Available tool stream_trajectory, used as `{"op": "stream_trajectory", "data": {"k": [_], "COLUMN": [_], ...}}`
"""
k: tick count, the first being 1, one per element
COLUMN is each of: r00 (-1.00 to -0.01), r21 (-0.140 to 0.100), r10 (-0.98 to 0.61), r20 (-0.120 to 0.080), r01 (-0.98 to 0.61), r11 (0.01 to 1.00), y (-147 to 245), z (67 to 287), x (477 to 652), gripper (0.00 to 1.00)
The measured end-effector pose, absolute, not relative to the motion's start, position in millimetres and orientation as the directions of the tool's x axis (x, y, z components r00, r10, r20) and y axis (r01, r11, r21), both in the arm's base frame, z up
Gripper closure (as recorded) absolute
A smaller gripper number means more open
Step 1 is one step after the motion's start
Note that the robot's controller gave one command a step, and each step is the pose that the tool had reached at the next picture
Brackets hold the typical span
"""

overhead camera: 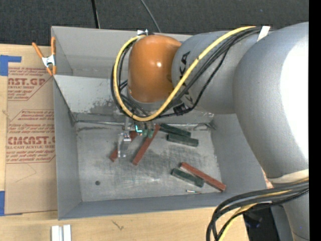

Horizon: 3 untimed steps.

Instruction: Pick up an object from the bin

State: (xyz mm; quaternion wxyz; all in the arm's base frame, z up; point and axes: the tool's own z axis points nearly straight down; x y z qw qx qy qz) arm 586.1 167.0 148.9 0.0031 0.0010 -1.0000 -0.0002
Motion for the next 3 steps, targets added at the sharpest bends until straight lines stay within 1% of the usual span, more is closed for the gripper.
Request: {"op": "stream_trajectory", "data": {"k": [1,2,3], "r00": [-1.000,-0.993,-0.993], "r21": [0.002,0.004,0.004], "r10": [0.000,0.121,0.121], "r20": [-0.001,0.001,0.001], "r01": [0.000,0.121,0.121], "r11": [1.000,0.993,0.993], "y": [166,133,133], "z": [154,75,75], "x": [588.1,569.9,569.9], "gripper": [0.00,1.00,1.00]}}
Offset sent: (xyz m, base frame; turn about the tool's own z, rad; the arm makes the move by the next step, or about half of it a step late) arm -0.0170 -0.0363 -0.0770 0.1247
